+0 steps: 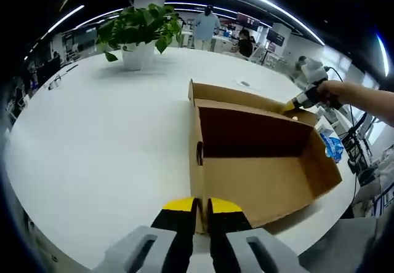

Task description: Operate the shoe box by opening the lid, removing the specified soft item, and placing it in the target area until the item is outside and the box remains undamaged.

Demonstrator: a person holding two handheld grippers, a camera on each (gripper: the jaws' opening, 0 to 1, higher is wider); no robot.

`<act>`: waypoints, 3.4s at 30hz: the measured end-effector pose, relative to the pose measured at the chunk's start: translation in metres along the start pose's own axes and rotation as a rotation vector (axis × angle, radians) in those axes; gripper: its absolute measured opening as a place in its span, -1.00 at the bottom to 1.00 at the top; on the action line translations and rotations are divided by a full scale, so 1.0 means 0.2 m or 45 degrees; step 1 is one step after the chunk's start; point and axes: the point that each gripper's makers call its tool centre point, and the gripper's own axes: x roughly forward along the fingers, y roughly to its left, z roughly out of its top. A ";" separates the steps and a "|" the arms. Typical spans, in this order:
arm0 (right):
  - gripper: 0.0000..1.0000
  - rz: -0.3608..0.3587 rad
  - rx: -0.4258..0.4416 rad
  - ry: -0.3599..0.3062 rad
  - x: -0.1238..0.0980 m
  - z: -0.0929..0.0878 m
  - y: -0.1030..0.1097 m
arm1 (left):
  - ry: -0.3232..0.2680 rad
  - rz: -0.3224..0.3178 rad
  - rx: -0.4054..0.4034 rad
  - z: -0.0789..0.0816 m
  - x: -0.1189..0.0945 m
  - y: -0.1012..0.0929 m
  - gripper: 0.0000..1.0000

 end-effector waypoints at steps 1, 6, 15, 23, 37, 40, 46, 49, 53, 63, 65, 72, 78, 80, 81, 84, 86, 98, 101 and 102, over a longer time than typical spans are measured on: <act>-0.90 -0.002 -0.002 -0.008 -0.01 0.01 0.00 | 0.001 0.000 0.000 0.00 0.00 0.00 -0.87; -0.90 -0.001 -0.004 -0.045 -0.05 0.04 0.00 | 0.002 0.002 0.004 0.00 0.01 0.01 -0.86; -0.91 -0.009 -0.020 -0.125 -0.14 0.09 0.02 | 0.005 0.002 0.012 0.00 0.01 0.01 -0.86; -0.92 0.001 -0.041 -0.191 -0.24 0.13 0.04 | 0.017 0.002 0.024 0.00 0.00 0.00 -0.87; -0.93 -0.004 -0.097 -0.280 -0.39 0.14 0.06 | 0.021 -0.003 0.037 0.00 -0.01 -0.02 -0.87; -0.93 0.000 -0.102 -0.309 -0.43 0.14 0.07 | 0.022 -0.005 0.039 0.00 0.00 -0.01 -0.87; -0.94 0.013 -0.131 -0.376 -0.52 0.17 0.11 | 0.022 -0.004 0.040 0.00 0.00 0.00 -0.87; -0.94 0.015 -0.157 -0.404 -0.56 0.18 0.14 | 0.020 -0.004 0.037 0.00 -0.01 -0.01 -0.87; -0.95 0.025 -0.183 -0.445 -0.63 0.19 0.17 | 0.018 -0.005 0.034 0.00 -0.01 -0.01 -0.87; -0.96 0.044 -0.232 -0.535 -0.77 0.17 0.26 | 0.016 -0.015 0.028 0.00 -0.01 -0.01 -0.85; -0.96 0.036 -0.250 -0.549 -0.78 0.16 0.27 | 0.015 -0.016 0.027 0.00 -0.01 -0.01 -0.85; -0.97 0.020 -0.238 -0.595 -0.80 0.09 0.27 | 0.008 -0.024 0.028 0.00 -0.01 -0.01 -0.84; -0.98 0.014 -0.209 -0.651 -0.84 0.04 0.28 | 0.000 -0.024 0.021 0.00 -0.01 -0.01 -0.85; -0.98 0.012 -0.206 -0.675 -0.85 0.03 0.29 | 0.001 -0.022 0.024 0.00 -0.02 0.00 -0.85; -0.98 0.009 -0.208 -0.687 -0.86 0.02 0.30 | 0.001 -0.021 0.027 0.00 -0.02 0.00 -0.85; -0.98 0.003 -0.216 -0.711 -0.88 0.00 0.31 | 0.001 -0.018 0.031 0.00 -0.02 -0.01 -0.85; -0.98 -0.001 -0.222 -0.729 -0.90 -0.02 0.33 | -0.002 -0.018 0.030 0.00 -0.02 -0.01 -0.85; -0.97 0.021 -0.176 -0.788 -0.97 -0.14 0.39 | -0.033 -0.038 -0.014 0.00 -0.02 0.00 -0.84; -0.97 0.010 -0.175 -0.806 -0.98 -0.18 0.42 | -0.038 -0.043 -0.015 -0.01 -0.02 -0.01 -0.83; -0.97 0.006 -0.175 -0.812 -0.98 -0.19 0.42 | -0.043 -0.046 -0.011 -0.01 -0.03 -0.01 -0.83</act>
